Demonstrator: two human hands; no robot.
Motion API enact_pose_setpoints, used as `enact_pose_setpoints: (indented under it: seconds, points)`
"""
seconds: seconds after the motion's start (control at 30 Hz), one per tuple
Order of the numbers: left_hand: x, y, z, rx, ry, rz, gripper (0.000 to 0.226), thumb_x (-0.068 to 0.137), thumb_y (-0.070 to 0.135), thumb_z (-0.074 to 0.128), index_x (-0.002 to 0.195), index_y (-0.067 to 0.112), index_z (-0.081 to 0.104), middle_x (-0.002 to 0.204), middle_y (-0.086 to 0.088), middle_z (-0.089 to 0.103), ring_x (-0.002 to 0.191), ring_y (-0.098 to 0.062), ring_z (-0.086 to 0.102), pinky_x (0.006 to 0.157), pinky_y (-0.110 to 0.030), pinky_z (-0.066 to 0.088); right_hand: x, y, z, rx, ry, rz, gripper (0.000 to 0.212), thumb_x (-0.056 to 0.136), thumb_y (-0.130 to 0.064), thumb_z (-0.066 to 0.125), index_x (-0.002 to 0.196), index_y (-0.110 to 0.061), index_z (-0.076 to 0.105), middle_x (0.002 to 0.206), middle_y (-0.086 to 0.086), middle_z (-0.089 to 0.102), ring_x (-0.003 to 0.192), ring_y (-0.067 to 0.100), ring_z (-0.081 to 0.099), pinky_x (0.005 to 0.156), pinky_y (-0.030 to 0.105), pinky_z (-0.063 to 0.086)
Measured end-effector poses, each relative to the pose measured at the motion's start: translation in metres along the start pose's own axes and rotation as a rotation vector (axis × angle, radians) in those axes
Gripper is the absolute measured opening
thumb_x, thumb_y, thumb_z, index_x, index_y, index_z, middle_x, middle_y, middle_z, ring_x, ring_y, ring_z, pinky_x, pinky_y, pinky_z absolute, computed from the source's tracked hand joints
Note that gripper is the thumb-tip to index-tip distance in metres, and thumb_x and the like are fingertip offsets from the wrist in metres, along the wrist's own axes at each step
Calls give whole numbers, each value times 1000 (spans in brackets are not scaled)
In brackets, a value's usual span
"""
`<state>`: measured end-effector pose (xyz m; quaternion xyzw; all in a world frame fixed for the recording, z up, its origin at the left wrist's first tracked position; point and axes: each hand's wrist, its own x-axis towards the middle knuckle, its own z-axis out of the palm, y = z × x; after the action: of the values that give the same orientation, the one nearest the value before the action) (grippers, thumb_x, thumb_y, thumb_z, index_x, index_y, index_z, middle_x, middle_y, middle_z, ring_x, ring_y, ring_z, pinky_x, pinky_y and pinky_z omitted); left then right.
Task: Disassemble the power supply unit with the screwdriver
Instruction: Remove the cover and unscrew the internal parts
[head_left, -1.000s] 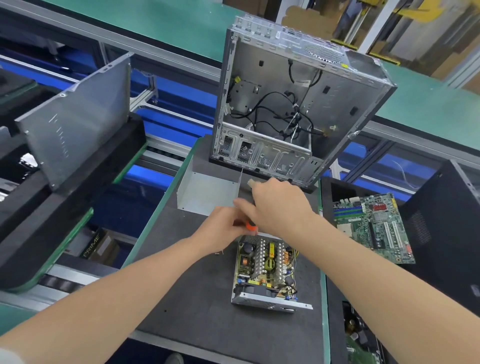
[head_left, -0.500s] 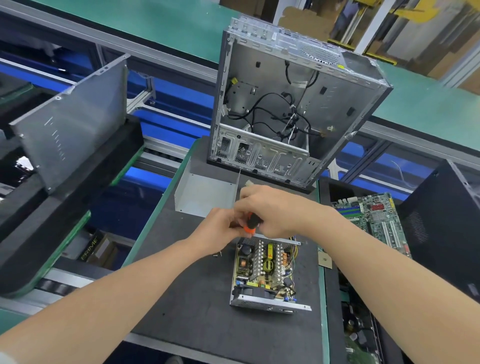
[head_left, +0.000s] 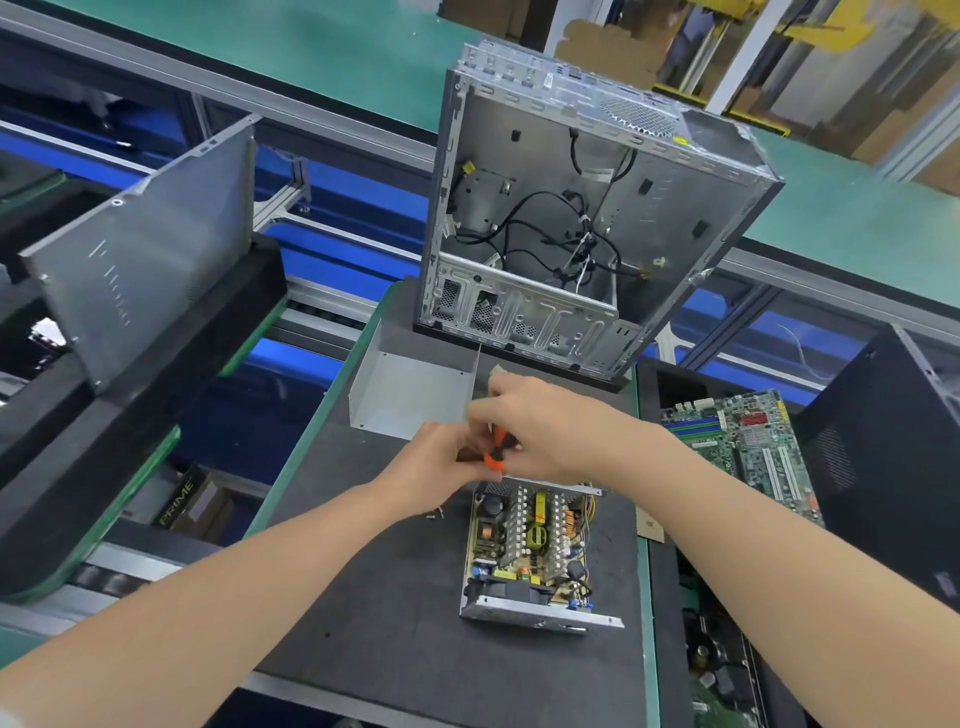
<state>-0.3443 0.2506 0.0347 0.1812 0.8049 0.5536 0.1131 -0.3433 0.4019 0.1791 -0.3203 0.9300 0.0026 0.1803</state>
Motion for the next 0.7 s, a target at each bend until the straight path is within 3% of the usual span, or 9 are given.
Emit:
enact_pose_setpoints:
  seconds: [0.1, 0.17, 0.23, 0.33, 0.4, 0.47, 0.57, 0.63, 0.7]
  points:
    - [0, -1, 1, 15, 2, 3, 42, 86, 11, 82, 66, 45, 66, 73, 17, 72, 69, 6, 61, 66, -9, 44, -2, -1, -1, -7, -34, -70, 11, 84, -18, 65, 87, -26, 58, 97, -4, 41, 86, 21, 53, 74, 45, 52]
    - [-1, 0, 1, 49, 10, -1, 48, 86, 7, 77, 61, 45, 64, 62, 20, 66, 61, 5, 56, 59, -10, 40, -3, -5, -2, -24, -6, -33, 9, 86, -28, 64, 91, -26, 57, 98, -4, 45, 88, 23, 56, 73, 45, 53]
    - [-1, 2, -1, 64, -3, 12, 44, 86, 3, 71, 66, 41, 63, 58, 19, 62, 58, 3, 53, 53, -9, 37, -3, -9, 1, -83, 98, 68, 24, 88, -46, 59, 94, -23, 54, 90, -3, 49, 87, 27, 60, 66, 40, 51]
    - [0, 4, 0, 67, -19, 25, 39, 90, 11, 77, 71, 42, 65, 64, 29, 66, 61, 10, 59, 57, -6, 40, -2, -17, 6, -251, 291, 304, 55, 94, -71, 37, 97, -18, 52, 72, 2, 47, 76, 34, 62, 55, 35, 33]
    - [1, 3, 0, 85, -27, 0, 26, 90, 19, 80, 76, 39, 71, 73, 26, 72, 72, 7, 66, 65, -11, 45, -1, -22, 9, -201, 256, 413, 73, 95, -76, 29, 114, -14, 61, 100, 14, 65, 91, 38, 67, 59, 36, 33]
    - [0, 0, 0, 33, -30, -16, 24, 88, 18, 83, 82, 40, 74, 82, 17, 77, 80, -1, 71, 75, -23, 54, 2, -22, 10, -108, 187, 416, 58, 99, -66, 40, 111, -13, 60, 128, 21, 62, 102, 41, 66, 64, 37, 36]
    - [-4, -3, -2, -58, -18, 10, 44, 86, 5, 80, 84, 49, 74, 90, 14, 79, 88, -2, 74, 81, -14, 54, 2, -16, 5, 22, 119, 290, 15, 97, -33, 54, 95, -19, 50, 108, 14, 62, 111, 39, 61, 66, 36, 41]
    - [-7, -5, -2, -62, -9, 19, 53, 87, -1, 74, 87, 52, 72, 93, 19, 78, 93, 2, 74, 81, -7, 50, 0, -12, 1, 84, 44, 177, 6, 91, -22, 58, 93, -22, 52, 97, 3, 54, 107, 36, 59, 73, 40, 51]
    - [-9, -10, 0, -49, -3, 25, 62, 89, -5, 68, 91, 57, 70, 97, 22, 78, 96, 3, 74, 83, -5, 48, -2, -9, -1, 73, -12, 94, 11, 85, -13, 61, 87, -23, 56, 93, -4, 45, 98, 29, 57, 82, 47, 55]
